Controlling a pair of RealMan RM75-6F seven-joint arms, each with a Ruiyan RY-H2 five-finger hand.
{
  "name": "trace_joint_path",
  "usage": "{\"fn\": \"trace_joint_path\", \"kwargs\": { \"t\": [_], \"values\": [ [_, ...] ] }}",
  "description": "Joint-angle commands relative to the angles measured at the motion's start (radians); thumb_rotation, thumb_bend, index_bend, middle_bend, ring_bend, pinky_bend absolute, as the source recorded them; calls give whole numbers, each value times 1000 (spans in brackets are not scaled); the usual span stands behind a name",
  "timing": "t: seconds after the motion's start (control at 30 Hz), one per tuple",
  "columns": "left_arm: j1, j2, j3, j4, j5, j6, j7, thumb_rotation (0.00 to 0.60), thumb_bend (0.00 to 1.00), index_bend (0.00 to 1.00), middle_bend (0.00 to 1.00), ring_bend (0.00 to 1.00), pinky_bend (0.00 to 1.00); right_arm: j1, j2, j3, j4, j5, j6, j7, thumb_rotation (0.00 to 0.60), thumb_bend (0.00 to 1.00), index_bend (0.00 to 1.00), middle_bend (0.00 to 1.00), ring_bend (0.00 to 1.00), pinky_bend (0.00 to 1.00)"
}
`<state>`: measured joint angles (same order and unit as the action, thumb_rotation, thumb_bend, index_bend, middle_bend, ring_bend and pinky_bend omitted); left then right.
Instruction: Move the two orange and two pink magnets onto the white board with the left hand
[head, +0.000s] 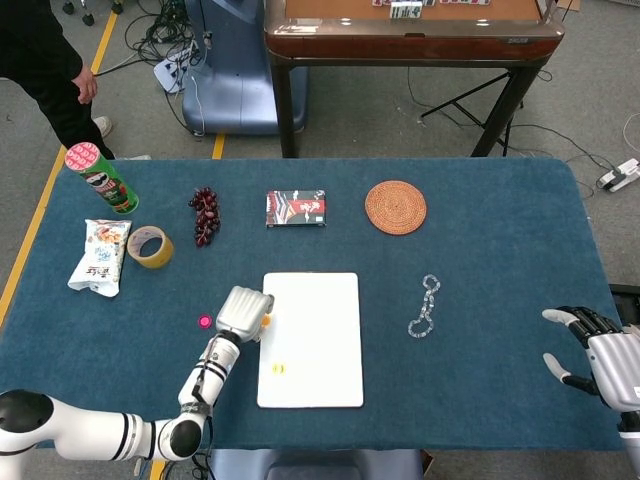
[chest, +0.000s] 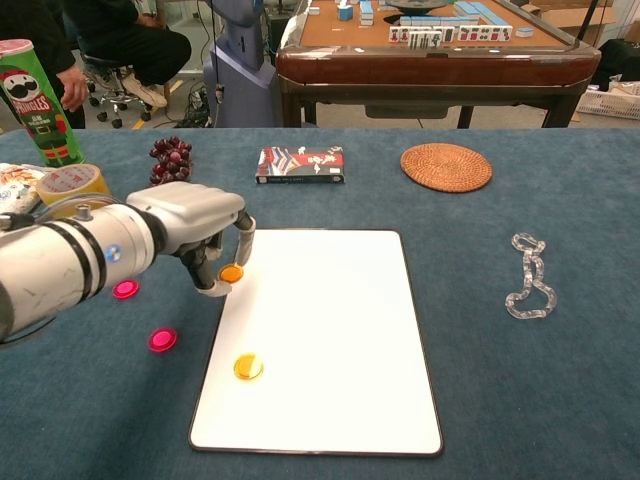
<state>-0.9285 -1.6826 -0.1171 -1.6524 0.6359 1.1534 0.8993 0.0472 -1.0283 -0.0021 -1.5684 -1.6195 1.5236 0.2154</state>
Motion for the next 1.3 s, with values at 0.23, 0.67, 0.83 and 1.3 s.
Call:
{"fn": "trace_joint_path", "kwargs": {
  "t": [0.23,0.67,0.83,1.3],
  "values": [
    [22,2,82,-105,97,48,49,600,320,591,1000,1000,1000,-4,3,-2,0,-6,10,5,600,261,281,287,228,329],
    [31,-24,100,-85,104,37,77,600,320,584,1000,1000,1000,-7,6,0,5,-6,19,25,600,261,280,287,228,329],
    [34,-24,104,-80,108,31,79,600,321,553,1000,1000,1000,-5,6,1,6,-5,15,27,600,261,280,287,228,329],
    [68,20,115,-114,141,66,68,600,316,385,1000,1000,1000,-3,6,1,6,-3,10,25,600,261,280,287,228,329]
  ]
}}
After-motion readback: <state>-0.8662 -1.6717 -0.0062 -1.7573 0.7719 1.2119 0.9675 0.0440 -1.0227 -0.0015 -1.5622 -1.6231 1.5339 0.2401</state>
